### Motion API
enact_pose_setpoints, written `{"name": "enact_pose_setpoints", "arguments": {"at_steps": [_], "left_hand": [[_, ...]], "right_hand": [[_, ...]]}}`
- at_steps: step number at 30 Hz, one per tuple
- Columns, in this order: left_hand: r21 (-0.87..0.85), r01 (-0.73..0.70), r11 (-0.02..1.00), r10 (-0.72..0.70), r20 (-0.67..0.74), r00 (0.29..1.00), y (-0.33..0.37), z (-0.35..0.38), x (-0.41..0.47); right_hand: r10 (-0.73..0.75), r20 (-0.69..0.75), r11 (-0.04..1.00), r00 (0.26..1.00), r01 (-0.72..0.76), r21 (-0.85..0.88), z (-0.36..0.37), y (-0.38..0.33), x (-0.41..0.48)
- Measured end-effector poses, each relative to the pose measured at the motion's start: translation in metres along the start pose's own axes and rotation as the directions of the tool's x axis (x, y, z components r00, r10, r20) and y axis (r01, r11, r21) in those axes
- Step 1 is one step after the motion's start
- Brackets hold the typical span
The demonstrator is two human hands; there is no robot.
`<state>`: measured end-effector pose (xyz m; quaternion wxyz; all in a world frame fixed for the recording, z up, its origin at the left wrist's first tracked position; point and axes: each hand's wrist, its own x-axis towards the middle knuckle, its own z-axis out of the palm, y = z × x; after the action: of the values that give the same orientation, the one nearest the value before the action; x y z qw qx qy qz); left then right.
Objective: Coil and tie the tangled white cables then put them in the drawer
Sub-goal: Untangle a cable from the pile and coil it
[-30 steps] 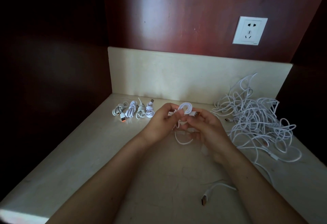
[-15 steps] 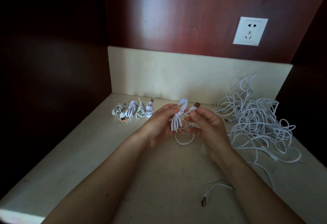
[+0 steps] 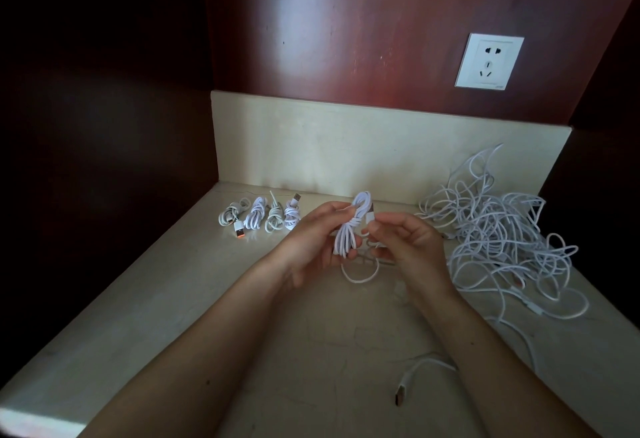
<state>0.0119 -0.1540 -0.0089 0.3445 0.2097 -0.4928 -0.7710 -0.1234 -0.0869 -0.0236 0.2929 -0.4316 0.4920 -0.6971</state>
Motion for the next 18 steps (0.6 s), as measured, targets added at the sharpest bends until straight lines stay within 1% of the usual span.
{"name": "enact_pose_setpoints", "arguments": {"at_steps": [4,7,9,11,14,16,18], "left_hand": [[0.011,0.026,1.000,-0.026,0.021,0.999,0.000,0.000,0.000],[0.030,0.057,0.998,-0.059,0.057,0.997,-0.002,0.000,-0.001],[0.046,0.053,0.998,-0.055,0.049,0.997,-0.004,-0.001,-0.001],[0.101,0.027,0.995,-0.029,0.018,0.999,-0.005,-0.002,-0.001],[0.275,-0.027,0.961,0.037,-0.030,0.999,-0.009,-0.003,0.000],[0.373,-0.077,0.925,0.104,-0.052,0.993,-0.011,-0.004,0.002],[0.433,-0.134,0.891,0.177,-0.058,0.983,-0.012,-0.005,0.004]], "right_hand": [[-0.080,0.045,0.992,0.996,0.083,-0.090,-0.003,-0.002,0.000],[-0.099,0.053,0.989,0.994,0.104,-0.104,-0.005,-0.003,0.000],[-0.051,0.049,0.998,0.997,0.053,-0.037,-0.005,-0.003,0.000],[0.017,0.008,0.999,1.000,-0.018,0.040,-0.006,-0.002,0.000],[0.109,-0.064,0.988,0.992,-0.101,0.121,-0.008,-0.004,0.001],[0.150,-0.041,0.977,0.988,-0.142,0.159,-0.010,-0.008,0.001],[0.155,-0.007,0.977,0.988,-0.152,0.153,-0.008,-0.009,0.001]]}}
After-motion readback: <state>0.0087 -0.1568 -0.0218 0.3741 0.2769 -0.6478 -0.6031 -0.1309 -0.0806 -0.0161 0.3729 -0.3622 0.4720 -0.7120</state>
